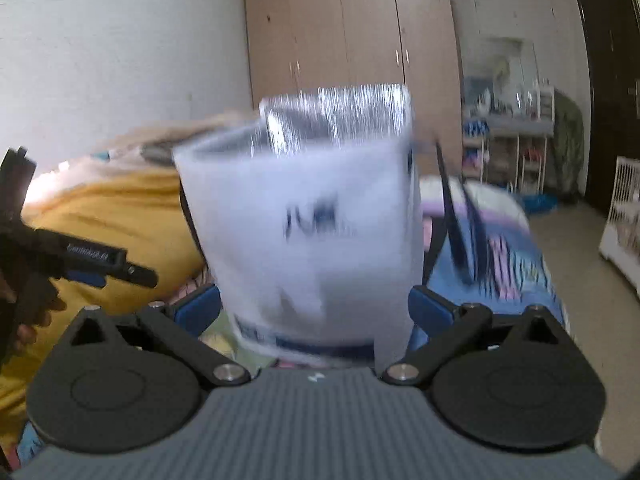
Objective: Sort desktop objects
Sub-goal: 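Move both tools back down toward the soap box and tissue pack, then grasp the yellow soap box with the left tool while the right tool grasps the tissue pack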
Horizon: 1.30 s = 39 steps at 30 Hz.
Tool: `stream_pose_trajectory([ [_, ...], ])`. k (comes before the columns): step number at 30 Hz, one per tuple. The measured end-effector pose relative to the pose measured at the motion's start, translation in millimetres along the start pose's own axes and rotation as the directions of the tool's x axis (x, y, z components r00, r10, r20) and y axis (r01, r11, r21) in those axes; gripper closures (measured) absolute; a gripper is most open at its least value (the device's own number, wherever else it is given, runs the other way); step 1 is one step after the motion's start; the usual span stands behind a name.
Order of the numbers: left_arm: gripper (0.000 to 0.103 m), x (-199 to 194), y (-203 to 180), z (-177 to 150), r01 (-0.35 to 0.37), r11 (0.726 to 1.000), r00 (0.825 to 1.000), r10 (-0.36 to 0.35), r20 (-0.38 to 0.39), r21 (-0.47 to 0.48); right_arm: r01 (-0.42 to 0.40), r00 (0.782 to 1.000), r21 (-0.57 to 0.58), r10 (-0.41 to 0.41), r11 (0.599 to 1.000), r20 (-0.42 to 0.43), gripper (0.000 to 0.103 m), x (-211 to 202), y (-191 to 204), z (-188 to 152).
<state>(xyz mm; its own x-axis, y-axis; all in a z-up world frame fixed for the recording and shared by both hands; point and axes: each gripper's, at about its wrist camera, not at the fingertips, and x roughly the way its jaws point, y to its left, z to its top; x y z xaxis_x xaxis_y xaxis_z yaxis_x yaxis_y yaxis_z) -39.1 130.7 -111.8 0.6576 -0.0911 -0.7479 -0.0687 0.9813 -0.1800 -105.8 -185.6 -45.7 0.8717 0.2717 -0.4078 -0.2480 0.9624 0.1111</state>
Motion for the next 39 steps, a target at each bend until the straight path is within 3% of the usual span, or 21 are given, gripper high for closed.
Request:
stream_pose_trajectory([
  [3, 0.0, 15, 9, -29, -0.02, 1.0, 1.0, 0.02, 0.004, 0.007, 0.007, 1.0, -0.001, -0.007, 1.0, -0.002, 0.0, 7, 1, -30],
  [8, 0.0, 40, -3, -53, -0.054, 0.984, 0.998, 0.06, -0.032, 0.168, 0.02, 0.995, -0.03, -0.023, 0.999, -0.1, 0.0, 36, 4, -48],
  [14, 0.0, 73, -9, -42, -0.105, 0.968, 0.994, 0.111, -0.014, 0.227, -0.014, 0.979, -0.142, -0.016, 0.99, -0.205, 0.0, 72, 15, -59],
  [19, 0.001, 104, 15, -29, -0.096, 0.982, 0.992, 0.108, -0.065, 0.165, 0.007, 0.963, -0.096, -0.032, 0.995, -0.267, 0.0, 96, 2, -71],
  [22, 0.001, 114, 18, -27, -0.082, 0.984, 0.994, 0.093, -0.063, 0.158, -0.003, 0.962, -0.086, -0.021, 0.996, -0.272, 0.0, 109, -1, -72],
  [28, 0.001, 138, 8, -30, -0.095, 0.962, 0.992, 0.111, -0.052, 0.255, -0.019, 0.956, -0.043, 0.006, 0.999, -0.292, 0.0, 144, -3, -76],
  [39, 0.0, 172, 3, -27, -0.083, 0.961, 0.995, 0.095, -0.033, 0.264, -0.01, 0.955, -0.026, 0.001, 1.0, -0.297, 0.0, 177, -6, -94],
])
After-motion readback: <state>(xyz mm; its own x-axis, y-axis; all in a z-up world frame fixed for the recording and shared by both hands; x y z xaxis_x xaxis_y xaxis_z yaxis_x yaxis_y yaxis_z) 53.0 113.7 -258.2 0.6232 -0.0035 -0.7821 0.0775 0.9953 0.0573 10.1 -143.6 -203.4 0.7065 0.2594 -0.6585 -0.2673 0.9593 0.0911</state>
